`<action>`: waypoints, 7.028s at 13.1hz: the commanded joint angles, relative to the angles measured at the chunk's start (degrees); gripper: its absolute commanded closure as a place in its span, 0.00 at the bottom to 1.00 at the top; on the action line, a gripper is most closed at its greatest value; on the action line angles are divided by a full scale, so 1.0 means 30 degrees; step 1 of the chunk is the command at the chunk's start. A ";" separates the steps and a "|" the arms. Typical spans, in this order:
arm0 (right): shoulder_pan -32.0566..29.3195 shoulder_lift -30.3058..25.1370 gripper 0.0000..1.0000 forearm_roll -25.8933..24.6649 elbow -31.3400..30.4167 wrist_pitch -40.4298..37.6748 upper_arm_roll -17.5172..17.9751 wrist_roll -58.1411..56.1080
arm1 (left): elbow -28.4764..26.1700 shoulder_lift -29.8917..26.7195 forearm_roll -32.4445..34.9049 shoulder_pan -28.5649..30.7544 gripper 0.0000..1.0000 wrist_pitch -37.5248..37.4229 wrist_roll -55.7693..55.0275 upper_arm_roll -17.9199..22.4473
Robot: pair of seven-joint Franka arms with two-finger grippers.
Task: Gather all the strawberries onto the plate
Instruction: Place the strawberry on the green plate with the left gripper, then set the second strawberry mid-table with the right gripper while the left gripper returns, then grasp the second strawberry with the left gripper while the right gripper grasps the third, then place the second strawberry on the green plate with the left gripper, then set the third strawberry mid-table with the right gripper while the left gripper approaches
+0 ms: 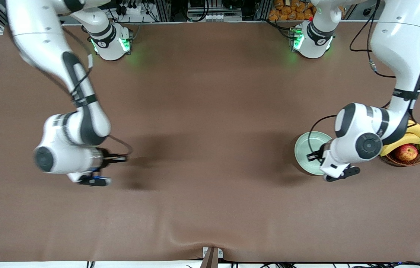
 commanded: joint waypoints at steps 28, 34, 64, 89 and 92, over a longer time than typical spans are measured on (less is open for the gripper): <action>-0.3172 -0.0834 0.00 -0.7386 -0.1800 0.0254 -0.0553 -0.0815 | 0.4704 0.4665 0.0089 -0.7915 0.00 0.3565 -1.5199 -0.3652; -0.6839 -0.2036 0.00 -0.8438 -0.5203 0.2452 -0.1341 -0.8121 | 0.4675 0.5458 0.0118 -1.1024 0.00 0.5125 -1.5200 -0.0660; -0.9861 -0.0865 0.96 -0.9027 -0.6435 0.2482 -0.1432 -1.2315 | -0.0158 0.0505 0.0207 0.0104 0.62 -0.0415 0.1201 -0.0836; 0.9854 0.4290 0.40 1.4645 0.1035 1.2965 -0.0671 0.7312 | 0.1892 0.0064 -0.2225 -0.2907 0.00 -0.2232 -0.5910 -0.3033; 0.9741 0.4205 0.00 1.4645 0.0920 1.3234 -0.0671 0.7255 | 0.1921 0.0680 -0.2225 -0.3611 0.00 -0.1295 -0.7431 -0.3033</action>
